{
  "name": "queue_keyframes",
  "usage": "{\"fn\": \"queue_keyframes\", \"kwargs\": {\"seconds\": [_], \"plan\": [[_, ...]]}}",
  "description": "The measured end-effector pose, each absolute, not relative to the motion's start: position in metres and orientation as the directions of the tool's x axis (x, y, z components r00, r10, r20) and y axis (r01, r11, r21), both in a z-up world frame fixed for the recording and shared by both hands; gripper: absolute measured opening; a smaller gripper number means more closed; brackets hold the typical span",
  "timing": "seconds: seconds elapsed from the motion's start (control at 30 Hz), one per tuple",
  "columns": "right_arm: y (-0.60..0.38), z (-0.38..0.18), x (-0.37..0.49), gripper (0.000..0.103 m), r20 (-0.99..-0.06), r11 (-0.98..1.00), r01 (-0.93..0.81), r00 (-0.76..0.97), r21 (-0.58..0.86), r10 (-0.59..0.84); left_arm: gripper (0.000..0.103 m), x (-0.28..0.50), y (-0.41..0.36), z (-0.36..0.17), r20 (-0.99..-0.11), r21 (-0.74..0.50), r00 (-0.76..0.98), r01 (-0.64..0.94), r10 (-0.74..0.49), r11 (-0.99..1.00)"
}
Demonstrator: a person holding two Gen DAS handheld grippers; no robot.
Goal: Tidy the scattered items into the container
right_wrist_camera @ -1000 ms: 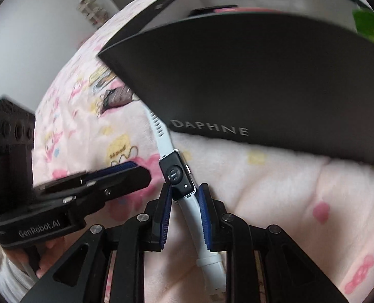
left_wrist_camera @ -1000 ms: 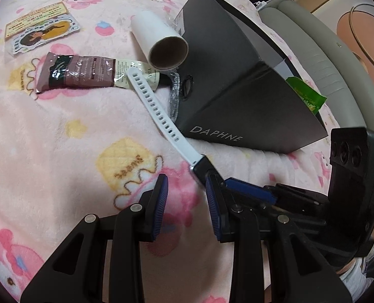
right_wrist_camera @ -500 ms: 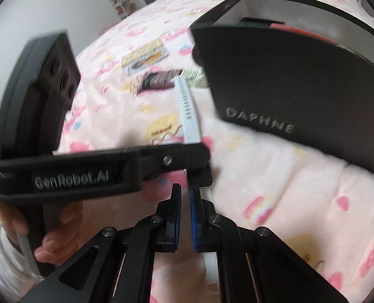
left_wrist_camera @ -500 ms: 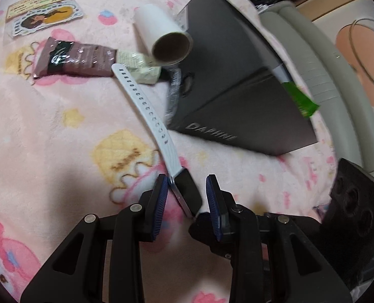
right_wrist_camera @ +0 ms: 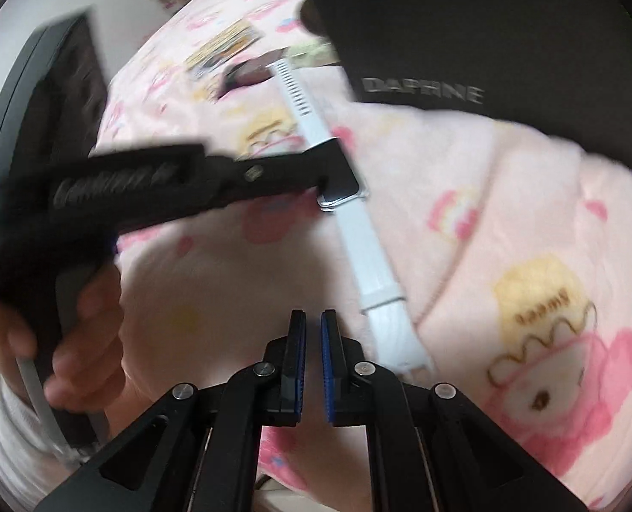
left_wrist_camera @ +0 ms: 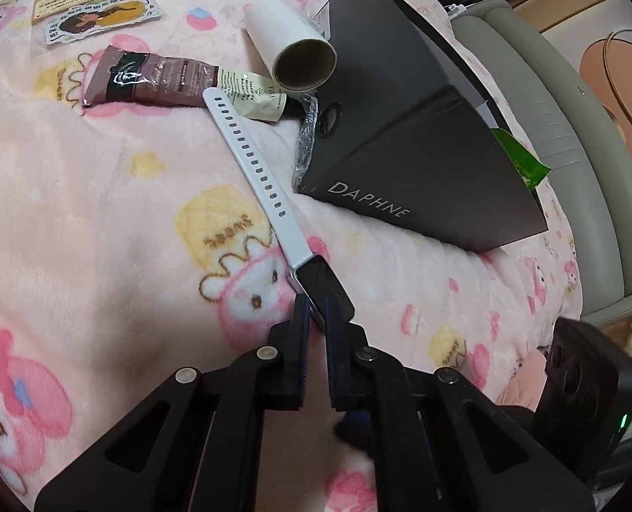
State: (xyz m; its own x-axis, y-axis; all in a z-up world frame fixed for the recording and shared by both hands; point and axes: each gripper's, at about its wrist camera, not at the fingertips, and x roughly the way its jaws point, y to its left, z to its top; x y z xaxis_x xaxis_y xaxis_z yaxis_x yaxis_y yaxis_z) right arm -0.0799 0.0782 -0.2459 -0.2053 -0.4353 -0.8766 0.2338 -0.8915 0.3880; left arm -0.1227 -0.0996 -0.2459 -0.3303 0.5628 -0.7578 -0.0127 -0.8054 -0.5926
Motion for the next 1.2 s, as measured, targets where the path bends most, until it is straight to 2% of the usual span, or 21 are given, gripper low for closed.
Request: {"fn": "queue_keyframes", "kwargs": {"seconds": [0.03,0.07,0.13,0.17,0.23,0.27,0.33,0.47,0.7,0.8,0.83,0.87,0.9,0.97,1.03,1.2], "plan": [[0.082,-0.243,-0.080,0.005,-0.873,-0.894,0.216,-0.218,0.392,-0.435,0.011,-0.126,-0.106,-0.249,-0.749,-0.612,-0.333,0.016,0.573,-0.791],[0.086,-0.240,-0.080,0.005,-0.868,-0.894,0.200,-0.231,0.400,-0.440,0.024,-0.129,-0.112,-0.251,-0.740,-0.631,-0.337,0.045,0.583,-0.775],[0.094,-0.235,-0.080,0.006,-0.852,-0.886,0.171,-0.246,0.430,-0.461,0.032,-0.144,-0.117,-0.260,-0.722,-0.666,-0.321,0.082,0.613,-0.741],[0.096,-0.237,-0.081,0.006,-0.843,-0.875,0.155,-0.236,0.459,-0.484,0.033,-0.150,-0.117,-0.262,-0.723,-0.667,-0.316,0.091,0.614,-0.739],[0.096,-0.243,-0.083,0.006,-0.837,-0.866,0.132,-0.221,0.483,-0.501,0.032,-0.160,-0.115,-0.264,-0.733,-0.656,-0.315,0.095,0.603,-0.748],[0.095,-0.246,-0.085,0.006,-0.835,-0.862,0.122,-0.215,0.492,-0.507,0.028,-0.164,-0.113,-0.263,-0.739,-0.646,-0.321,0.091,0.592,-0.758],[0.092,-0.247,-0.086,0.006,-0.834,-0.861,0.107,-0.216,0.497,-0.508,0.013,-0.165,-0.109,-0.261,-0.758,-0.618,-0.332,0.093,0.561,-0.780],[0.096,-0.243,-0.091,0.006,-0.831,-0.865,0.091,-0.245,0.494,-0.500,0.005,-0.146,-0.108,-0.244,-0.778,-0.565,-0.379,0.075,0.501,-0.822],[0.108,-0.240,-0.092,0.006,-0.816,-0.859,0.055,-0.286,0.509,-0.502,0.007,-0.084,-0.128,-0.244,-0.786,-0.575,-0.394,0.178,0.477,-0.799],[0.102,-0.240,-0.089,0.007,-0.829,-0.861,0.051,-0.246,0.506,-0.502,0.014,-0.071,-0.140,-0.244,-0.782,-0.582,-0.401,0.195,0.477,-0.790],[0.101,-0.241,-0.090,0.007,-0.823,-0.854,0.053,-0.242,0.518,-0.514,0.019,-0.071,-0.145,-0.240,-0.779,-0.580,-0.416,0.193,0.469,-0.791],[0.099,-0.241,-0.090,0.011,-0.813,-0.843,0.053,-0.240,0.535,-0.531,0.025,-0.072,-0.149,-0.236,-0.775,-0.577,-0.433,0.191,0.460,-0.794],[0.098,-0.240,-0.090,0.015,-0.802,-0.832,0.052,-0.237,0.553,-0.548,0.027,-0.073,-0.153,-0.234,-0.774,-0.573,-0.450,0.197,0.446,-0.795],[0.101,-0.239,-0.088,0.034,-0.784,-0.813,0.041,-0.240,0.580,-0.572,0.028,-0.075,-0.161,-0.232,-0.767,-0.576,-0.476,0.215,0.430,-0.789],[0.101,-0.240,-0.089,0.038,-0.770,-0.798,0.031,-0.241,0.602,-0.591,0.029,-0.075,-0.169,-0.233,-0.755,-0.594,-0.493,0.238,0.432,-0.768],[0.111,-0.244,-0.093,0.038,-0.784,-0.809,-0.037,-0.276,0.587,-0.556,0.028,-0.079,-0.171,-0.241,-0.758,-0.586,-0.524,0.285,0.389,-0.759]]}}
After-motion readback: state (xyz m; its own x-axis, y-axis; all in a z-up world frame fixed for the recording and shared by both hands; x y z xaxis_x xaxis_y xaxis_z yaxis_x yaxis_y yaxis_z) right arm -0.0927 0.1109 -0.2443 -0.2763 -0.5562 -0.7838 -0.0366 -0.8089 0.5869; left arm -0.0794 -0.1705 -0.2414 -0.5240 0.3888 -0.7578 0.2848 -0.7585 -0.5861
